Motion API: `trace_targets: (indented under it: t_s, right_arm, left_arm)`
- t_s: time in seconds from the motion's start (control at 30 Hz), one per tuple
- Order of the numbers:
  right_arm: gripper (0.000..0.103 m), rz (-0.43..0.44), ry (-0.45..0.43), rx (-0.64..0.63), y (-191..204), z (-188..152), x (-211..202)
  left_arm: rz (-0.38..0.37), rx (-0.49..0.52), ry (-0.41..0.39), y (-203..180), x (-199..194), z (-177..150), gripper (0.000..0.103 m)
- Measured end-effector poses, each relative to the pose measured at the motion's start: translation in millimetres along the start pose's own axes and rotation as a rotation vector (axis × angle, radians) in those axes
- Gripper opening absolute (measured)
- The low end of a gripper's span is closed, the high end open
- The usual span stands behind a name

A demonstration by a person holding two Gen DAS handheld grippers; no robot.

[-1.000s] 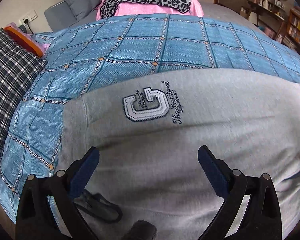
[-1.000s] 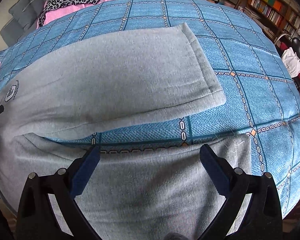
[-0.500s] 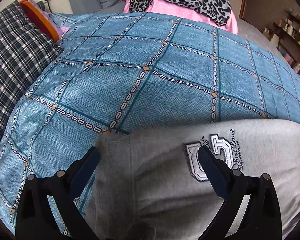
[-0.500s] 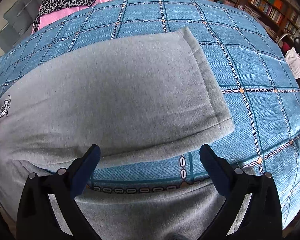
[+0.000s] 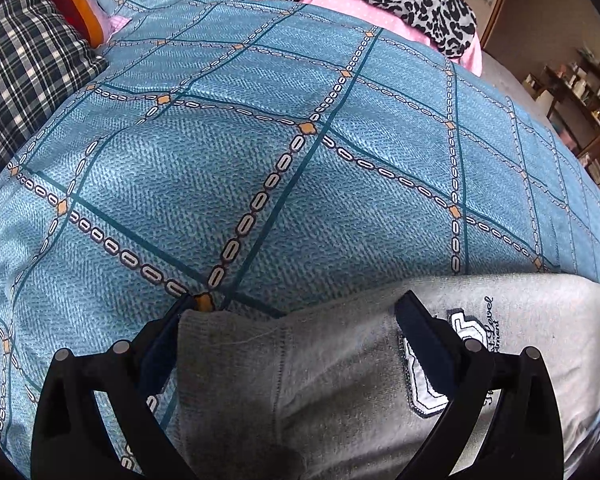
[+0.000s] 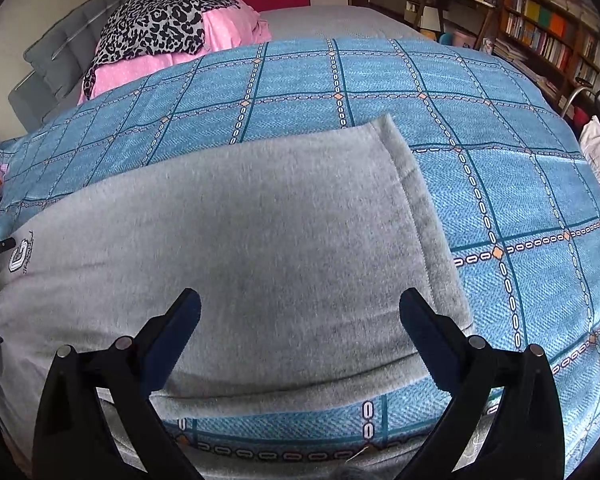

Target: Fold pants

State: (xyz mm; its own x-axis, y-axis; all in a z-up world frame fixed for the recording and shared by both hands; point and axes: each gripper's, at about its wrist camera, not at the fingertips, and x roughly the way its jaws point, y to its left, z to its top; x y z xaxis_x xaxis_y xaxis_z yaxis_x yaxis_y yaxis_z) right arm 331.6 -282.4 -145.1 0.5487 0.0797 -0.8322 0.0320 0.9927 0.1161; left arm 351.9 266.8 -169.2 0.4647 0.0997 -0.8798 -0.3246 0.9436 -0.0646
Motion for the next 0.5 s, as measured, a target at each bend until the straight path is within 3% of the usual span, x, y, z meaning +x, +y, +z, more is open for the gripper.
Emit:
trace_targets:
  t_s: [0.2,0.3,0.5]
  right_arm:
    - [0.101,0.038,-0.103,0.058,-39.3,17.1,4.5]
    - [0.101,0.056,-0.160,0.140,-73.3,26.2,5.8]
    - [0.101,0.015,-0.126,0.262,-122.4,46.8,26.5]
  left_arm:
    - [0.053,0.090,-0.004,-9.5,5.3,-8.1,0.098]
    - [0.046,0.084,-0.004,-8.0,5.7,-7.4,0.098]
    - [0.054,0.086,-0.011,-9.3,7.2,-5.7,0.098]
